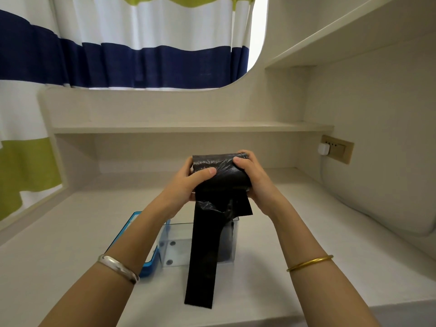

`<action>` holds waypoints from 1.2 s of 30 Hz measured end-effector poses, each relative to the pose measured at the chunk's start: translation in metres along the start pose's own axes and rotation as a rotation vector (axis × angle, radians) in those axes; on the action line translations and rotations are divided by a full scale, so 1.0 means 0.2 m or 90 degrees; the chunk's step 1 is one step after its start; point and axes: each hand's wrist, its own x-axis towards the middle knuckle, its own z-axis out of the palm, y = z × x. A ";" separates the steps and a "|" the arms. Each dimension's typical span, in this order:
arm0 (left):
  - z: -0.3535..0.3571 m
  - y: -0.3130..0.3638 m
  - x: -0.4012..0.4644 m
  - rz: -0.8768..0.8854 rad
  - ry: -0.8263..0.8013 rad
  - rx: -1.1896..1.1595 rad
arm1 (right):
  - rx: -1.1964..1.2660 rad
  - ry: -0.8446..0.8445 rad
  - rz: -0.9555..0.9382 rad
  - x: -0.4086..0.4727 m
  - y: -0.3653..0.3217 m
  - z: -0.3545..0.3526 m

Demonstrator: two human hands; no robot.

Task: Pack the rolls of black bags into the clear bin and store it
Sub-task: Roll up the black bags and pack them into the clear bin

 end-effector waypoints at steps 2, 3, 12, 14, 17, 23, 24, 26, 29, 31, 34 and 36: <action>0.00 0.00 -0.01 0.046 0.002 0.030 | 0.024 -0.011 -0.008 0.00 0.00 -0.01; 0.00 0.00 -0.01 0.072 0.009 0.050 | 0.034 -0.013 -0.012 0.00 0.00 -0.01; 0.01 0.00 -0.05 0.220 0.015 0.207 | 0.083 -0.013 0.028 0.00 -0.01 -0.03; 0.01 0.00 -0.05 0.228 0.015 0.225 | 0.085 -0.013 0.046 0.00 -0.01 -0.03; 0.02 0.01 -0.04 0.220 0.010 0.224 | 0.084 -0.003 0.046 0.00 -0.01 -0.04; 0.02 0.00 -0.01 0.110 -0.001 0.169 | 0.042 0.037 0.016 -0.01 -0.03 -0.02; 0.03 0.00 -0.01 0.077 -0.015 0.141 | 0.023 0.045 0.006 -0.01 -0.03 -0.02; 0.03 -0.02 -0.01 0.016 -0.037 0.061 | -0.011 0.055 -0.018 -0.01 -0.03 0.00; 0.04 -0.04 -0.01 -0.042 -0.045 -0.049 | -0.029 0.052 -0.050 -0.02 -0.03 0.02; 0.03 -0.04 -0.01 -0.054 -0.044 -0.079 | -0.017 0.048 -0.065 -0.03 -0.03 0.02; 0.02 -0.04 -0.02 -0.051 -0.043 -0.085 | -0.025 0.042 -0.071 -0.03 -0.04 0.02; 0.02 -0.04 -0.02 -0.038 -0.036 -0.085 | -0.045 0.040 -0.064 -0.03 -0.04 0.03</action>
